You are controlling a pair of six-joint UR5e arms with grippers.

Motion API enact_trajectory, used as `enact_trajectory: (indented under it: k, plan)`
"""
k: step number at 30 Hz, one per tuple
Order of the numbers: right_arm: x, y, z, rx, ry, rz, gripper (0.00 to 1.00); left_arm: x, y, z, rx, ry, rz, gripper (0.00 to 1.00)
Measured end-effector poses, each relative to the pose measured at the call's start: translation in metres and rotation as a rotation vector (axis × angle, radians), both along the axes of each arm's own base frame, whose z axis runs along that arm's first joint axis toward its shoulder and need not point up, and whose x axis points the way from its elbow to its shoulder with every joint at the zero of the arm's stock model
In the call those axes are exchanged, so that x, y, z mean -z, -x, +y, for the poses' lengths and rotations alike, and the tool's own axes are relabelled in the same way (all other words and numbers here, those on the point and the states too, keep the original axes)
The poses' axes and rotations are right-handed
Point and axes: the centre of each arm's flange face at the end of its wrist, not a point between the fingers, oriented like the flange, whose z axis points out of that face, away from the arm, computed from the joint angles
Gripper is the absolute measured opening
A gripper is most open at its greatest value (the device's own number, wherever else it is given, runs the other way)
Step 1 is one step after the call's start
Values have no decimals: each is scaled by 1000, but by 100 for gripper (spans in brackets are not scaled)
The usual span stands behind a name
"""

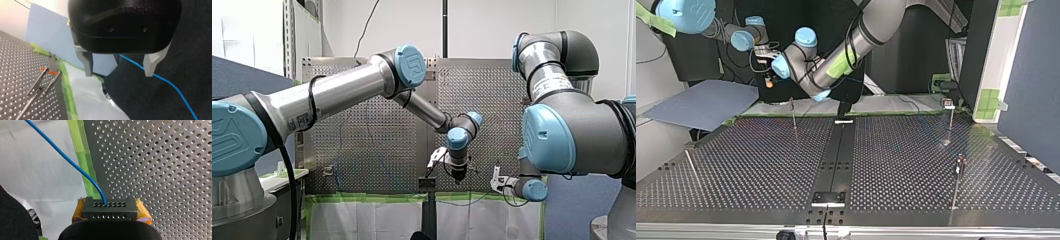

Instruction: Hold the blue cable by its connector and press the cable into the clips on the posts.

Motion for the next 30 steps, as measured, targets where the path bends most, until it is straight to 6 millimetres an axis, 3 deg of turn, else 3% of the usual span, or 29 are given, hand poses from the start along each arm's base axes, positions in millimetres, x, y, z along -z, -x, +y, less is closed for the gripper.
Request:
enact_trajectory:
  k: [17, 30]
  plan:
    - [-1, -5, 0, -10, 3, -1, 0, 1, -1, 31, -142, -40, 118, 100]
    - [-1, -8, 0, -16, 5, -1, 0, -5, 5, 42, -193, -56, 229, 100]
